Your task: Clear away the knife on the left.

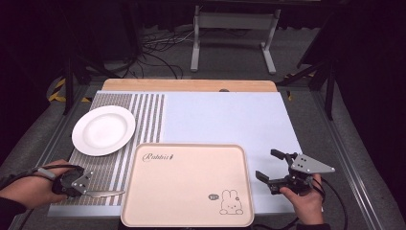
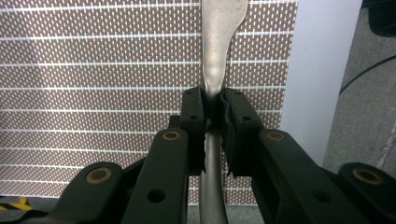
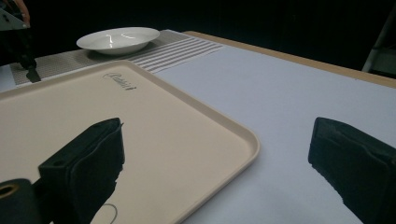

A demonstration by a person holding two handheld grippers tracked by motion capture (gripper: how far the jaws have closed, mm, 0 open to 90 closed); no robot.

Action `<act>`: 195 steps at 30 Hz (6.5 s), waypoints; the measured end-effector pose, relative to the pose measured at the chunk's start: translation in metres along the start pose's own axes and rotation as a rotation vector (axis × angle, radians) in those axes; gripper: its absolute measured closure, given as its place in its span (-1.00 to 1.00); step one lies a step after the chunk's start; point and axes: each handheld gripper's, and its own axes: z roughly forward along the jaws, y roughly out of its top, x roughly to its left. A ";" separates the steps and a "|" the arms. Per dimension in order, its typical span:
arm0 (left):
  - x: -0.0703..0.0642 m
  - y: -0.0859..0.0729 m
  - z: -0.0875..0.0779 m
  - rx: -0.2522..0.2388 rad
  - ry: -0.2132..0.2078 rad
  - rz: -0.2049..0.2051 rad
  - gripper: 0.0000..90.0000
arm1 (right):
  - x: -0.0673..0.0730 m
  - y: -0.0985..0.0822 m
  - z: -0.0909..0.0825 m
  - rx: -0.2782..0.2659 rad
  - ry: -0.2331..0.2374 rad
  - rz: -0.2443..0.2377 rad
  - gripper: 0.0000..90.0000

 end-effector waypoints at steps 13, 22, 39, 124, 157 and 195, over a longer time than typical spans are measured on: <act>0.005 -0.012 -0.018 -0.080 0.021 -0.059 0.78 | 0.000 0.001 0.001 0.003 0.010 0.004 -0.91; 0.011 -0.014 -0.036 -0.155 0.018 -0.149 0.78 | 0.002 0.001 0.001 0.008 0.012 0.000 -0.90; 0.016 -0.017 -0.070 -0.396 -0.002 -0.404 0.78 | 0.001 0.001 0.000 0.009 0.006 0.003 -0.90; 0.011 0.138 -0.038 -0.605 -0.238 -0.615 0.78 | -0.002 -0.001 -0.005 -0.006 0.006 0.017 -0.91; 0.016 0.142 -0.010 -0.536 -0.300 -0.685 0.77 | -0.002 -0.002 -0.003 -0.002 0.006 0.030 -0.92; 0.017 0.145 -0.001 -0.519 -0.262 -0.679 0.53 | -0.001 -0.003 -0.002 0.004 0.021 0.034 -0.93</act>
